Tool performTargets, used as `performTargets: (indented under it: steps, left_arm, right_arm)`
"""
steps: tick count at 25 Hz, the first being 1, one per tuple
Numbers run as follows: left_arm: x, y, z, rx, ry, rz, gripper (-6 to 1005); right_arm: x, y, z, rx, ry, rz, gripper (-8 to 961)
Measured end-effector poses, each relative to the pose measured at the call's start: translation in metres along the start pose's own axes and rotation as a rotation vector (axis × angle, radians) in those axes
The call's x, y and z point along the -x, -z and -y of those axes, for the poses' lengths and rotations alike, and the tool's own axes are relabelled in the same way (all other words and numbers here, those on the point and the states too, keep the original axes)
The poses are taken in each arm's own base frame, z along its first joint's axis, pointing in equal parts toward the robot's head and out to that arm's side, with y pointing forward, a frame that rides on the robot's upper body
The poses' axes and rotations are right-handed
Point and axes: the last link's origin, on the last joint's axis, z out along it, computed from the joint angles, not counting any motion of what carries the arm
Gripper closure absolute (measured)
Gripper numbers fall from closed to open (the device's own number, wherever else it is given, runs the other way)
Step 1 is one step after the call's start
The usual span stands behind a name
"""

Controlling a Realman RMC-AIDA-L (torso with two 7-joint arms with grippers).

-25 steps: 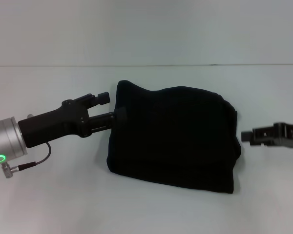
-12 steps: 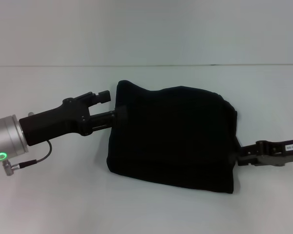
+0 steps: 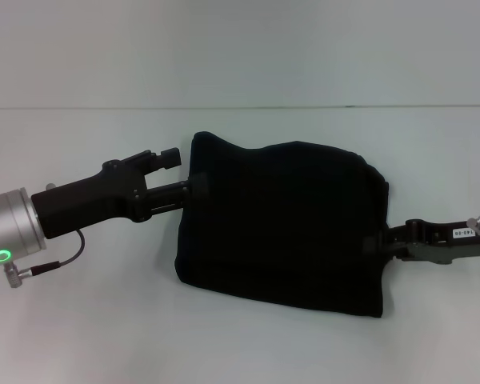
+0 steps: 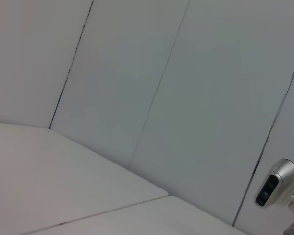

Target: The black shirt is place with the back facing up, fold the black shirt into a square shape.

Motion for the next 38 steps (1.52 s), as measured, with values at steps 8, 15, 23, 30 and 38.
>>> performTargets:
  steps: [8,15,23,30,38]
  left_arm:
    - [0.001,0.0,0.0,-0.002,0.002,0.0,139]
    - [0.001,0.0,0.001,-0.006,0.002,0.003,139]
    - [0.001,-0.001,0.001,-0.005,0.008,0.003,139]
    - [-0.001,-0.004,0.0,0.001,0.007,0.0,140]
    - [-0.002,-0.004,0.001,0.0,0.008,-0.001,139]
  right_arm:
    - [-0.002,-0.002,-0.001,0.028,-0.009,0.035,753]
    - [-0.004,-0.002,-0.006,0.079,0.015,0.043,940]
    - [-0.002,0.017,-0.011,0.165,0.036,0.07,941]
    - [0.002,0.024,-0.019,0.197,0.076,0.054,941]
    - [0.0,0.029,-0.022,0.216,0.09,0.028,940]
